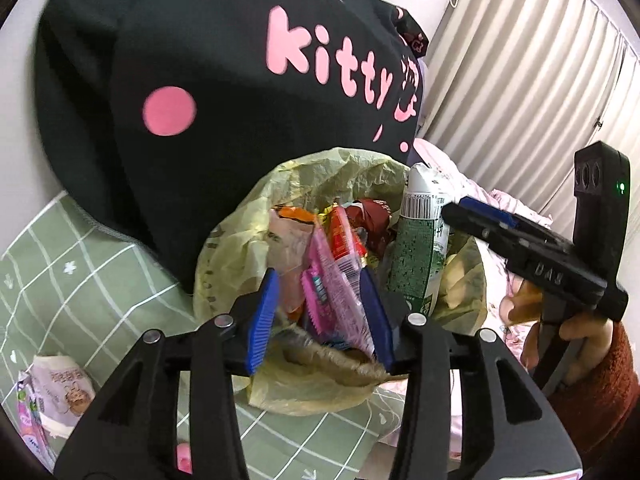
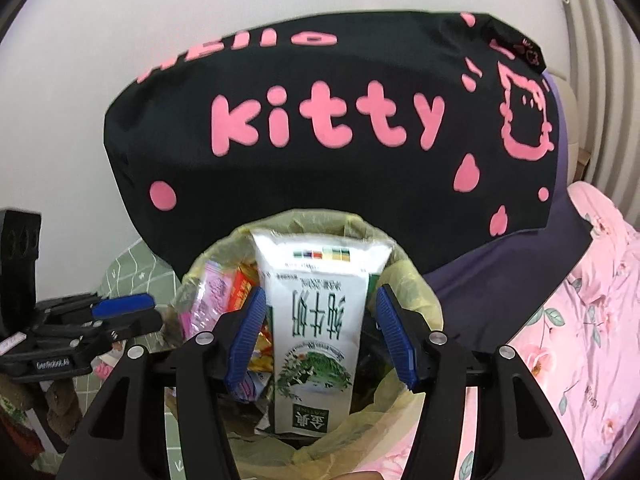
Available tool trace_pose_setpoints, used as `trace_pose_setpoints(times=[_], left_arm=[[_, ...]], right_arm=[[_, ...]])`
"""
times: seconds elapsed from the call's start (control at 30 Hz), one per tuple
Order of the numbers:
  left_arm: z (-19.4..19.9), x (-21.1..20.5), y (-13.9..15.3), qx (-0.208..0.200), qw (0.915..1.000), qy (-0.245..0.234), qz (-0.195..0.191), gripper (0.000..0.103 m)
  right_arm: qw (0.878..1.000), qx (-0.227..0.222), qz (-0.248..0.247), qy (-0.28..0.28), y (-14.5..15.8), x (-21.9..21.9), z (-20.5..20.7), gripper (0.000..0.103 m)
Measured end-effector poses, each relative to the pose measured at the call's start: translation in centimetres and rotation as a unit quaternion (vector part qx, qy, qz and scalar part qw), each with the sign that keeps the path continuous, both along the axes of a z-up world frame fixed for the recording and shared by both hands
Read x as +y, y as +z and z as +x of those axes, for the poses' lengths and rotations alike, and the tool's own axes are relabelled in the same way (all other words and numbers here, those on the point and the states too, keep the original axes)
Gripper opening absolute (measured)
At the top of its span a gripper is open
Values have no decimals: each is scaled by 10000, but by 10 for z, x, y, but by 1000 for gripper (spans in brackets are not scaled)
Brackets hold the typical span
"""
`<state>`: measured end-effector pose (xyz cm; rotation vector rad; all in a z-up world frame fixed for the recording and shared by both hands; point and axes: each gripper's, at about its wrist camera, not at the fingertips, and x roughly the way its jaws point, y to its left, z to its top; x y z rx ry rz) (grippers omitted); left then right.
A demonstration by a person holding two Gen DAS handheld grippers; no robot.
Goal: Collect trash
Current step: 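Move both open grippers back over the remaining table items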
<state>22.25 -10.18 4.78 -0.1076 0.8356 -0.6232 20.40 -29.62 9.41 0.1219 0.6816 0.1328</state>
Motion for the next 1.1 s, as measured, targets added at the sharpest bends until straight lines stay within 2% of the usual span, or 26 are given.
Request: trace_pose_setpoints(times=[0.17,0.27,0.37,0.47,0.63,0.93,1.1], left_arm=[[-14,35,-1,-168,9992,343,97,41],[-22,69,-9,-192,9966,781,163,41],[-31,115,-19,-189,9904,1329,320,41],[-38,155,-29,-94,9838,1758,329,41],[-54,224,-56,210,9660,2558,297,41],[-84,300,-85,484,9391,3366,499,42],[-91,325,-98,663,9295,3586,545,43]], right_arm=[[9994,-335,39,117,17,20,-7,55],[9981,-510,47,334,23,42,-8,55],[9967,-573,83,570,22,68,-5,55],[9950,-411,122,900,14,100,-1,55],[9884,-34,-171,1506,-8,163,6,55],[9714,488,-270,2308,-54,253,17,55],[9619,924,-68,2571,-89,286,32,55]])
